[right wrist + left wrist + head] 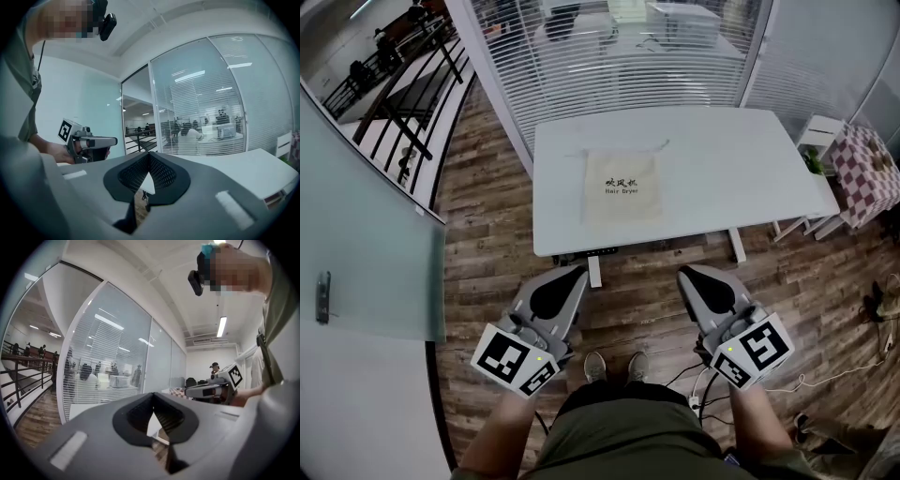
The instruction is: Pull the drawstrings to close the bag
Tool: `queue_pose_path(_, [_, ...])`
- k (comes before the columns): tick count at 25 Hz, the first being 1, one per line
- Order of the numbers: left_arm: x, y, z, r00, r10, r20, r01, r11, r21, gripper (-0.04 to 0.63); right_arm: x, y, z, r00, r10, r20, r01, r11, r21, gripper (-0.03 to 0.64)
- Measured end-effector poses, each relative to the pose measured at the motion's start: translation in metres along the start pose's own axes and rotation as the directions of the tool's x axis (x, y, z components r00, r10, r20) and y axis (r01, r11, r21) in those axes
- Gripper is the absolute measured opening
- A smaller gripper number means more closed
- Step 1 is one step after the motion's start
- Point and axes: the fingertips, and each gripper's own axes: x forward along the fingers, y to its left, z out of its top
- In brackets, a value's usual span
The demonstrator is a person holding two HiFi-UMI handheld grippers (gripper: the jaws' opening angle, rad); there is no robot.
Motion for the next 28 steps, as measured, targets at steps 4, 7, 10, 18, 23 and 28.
queue_pose_path(4, [0.008, -0.005, -0.006, 1.0, 0.021, -0.007, -0.021, 1.0, 0.001, 0.006, -0.006, -0.015, -0.008, 1.0, 0.009, -0.015, -0.009, 1.0, 0.009, 0.009])
queue_pose_path(7, [0.014, -0.008, -0.013, 0.999, 0.038, -0.015, -0.038, 0.999, -0.003, 0.006, -0.012, -0.026, -0.013, 1.0, 0.013, -0.023, -0.013, 1.0, 0.004, 0.009])
queue_pose_path(10, [0.019, -0.012, -0.018, 0.999, 0.05, -0.021, -0.05, 0.999, -0.002, 0.006, -0.016, -0.035, -0.018, 0.999, 0.019, -0.033, -0.018, 1.0, 0.003, 0.009])
queue_pose_path(18, [0.028, -0.011, -0.024, 0.997, 0.072, -0.039, -0.071, 0.997, 0.006, 0.006, -0.018, -0.05, -0.02, 0.999, 0.021, -0.037, -0.021, 1.0, -0.011, 0.009])
queue_pose_path(23, [0.031, -0.002, -0.027, 0.996, 0.085, -0.04, -0.085, 0.996, -0.002, 0.006, -0.012, -0.056, -0.021, 0.999, 0.02, -0.041, -0.02, 1.0, -0.011, 0.009])
queue_pose_path(28, [0.038, 0.013, -0.03, 0.995, 0.094, -0.035, -0.095, 0.995, -0.013, 0.006, 0.0, -0.064, -0.02, 0.999, 0.022, -0.038, -0.022, 1.0, 0.005, 0.009])
